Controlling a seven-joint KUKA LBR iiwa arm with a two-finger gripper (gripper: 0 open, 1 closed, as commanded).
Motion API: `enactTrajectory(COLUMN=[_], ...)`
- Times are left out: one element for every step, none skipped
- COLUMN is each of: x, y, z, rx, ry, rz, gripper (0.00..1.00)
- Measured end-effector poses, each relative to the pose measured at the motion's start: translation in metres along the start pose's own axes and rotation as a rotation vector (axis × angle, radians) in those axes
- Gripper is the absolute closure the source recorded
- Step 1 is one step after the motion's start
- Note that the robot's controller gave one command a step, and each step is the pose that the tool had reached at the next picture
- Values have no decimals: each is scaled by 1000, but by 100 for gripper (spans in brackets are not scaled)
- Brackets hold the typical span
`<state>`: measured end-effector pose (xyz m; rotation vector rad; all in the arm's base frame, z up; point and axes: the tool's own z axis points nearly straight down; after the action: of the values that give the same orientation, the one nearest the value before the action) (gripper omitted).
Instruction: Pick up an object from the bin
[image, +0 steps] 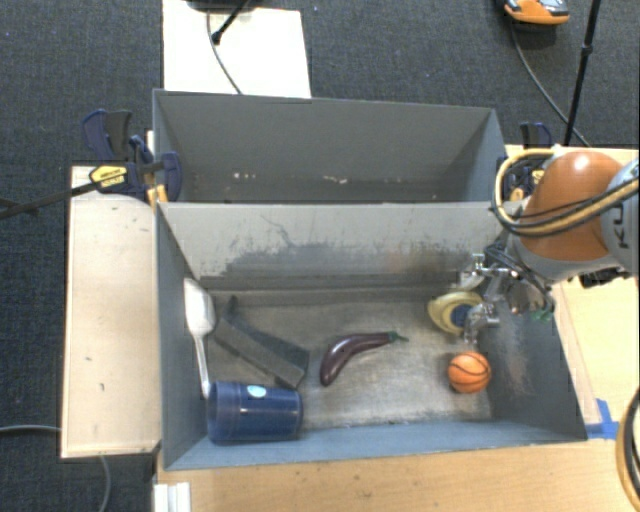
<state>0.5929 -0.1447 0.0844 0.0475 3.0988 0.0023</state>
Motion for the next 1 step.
enactTrajectory(x=[0], y=[0], z=[0], rx=[0], ry=[0], rz=[-1], gripper=[100])
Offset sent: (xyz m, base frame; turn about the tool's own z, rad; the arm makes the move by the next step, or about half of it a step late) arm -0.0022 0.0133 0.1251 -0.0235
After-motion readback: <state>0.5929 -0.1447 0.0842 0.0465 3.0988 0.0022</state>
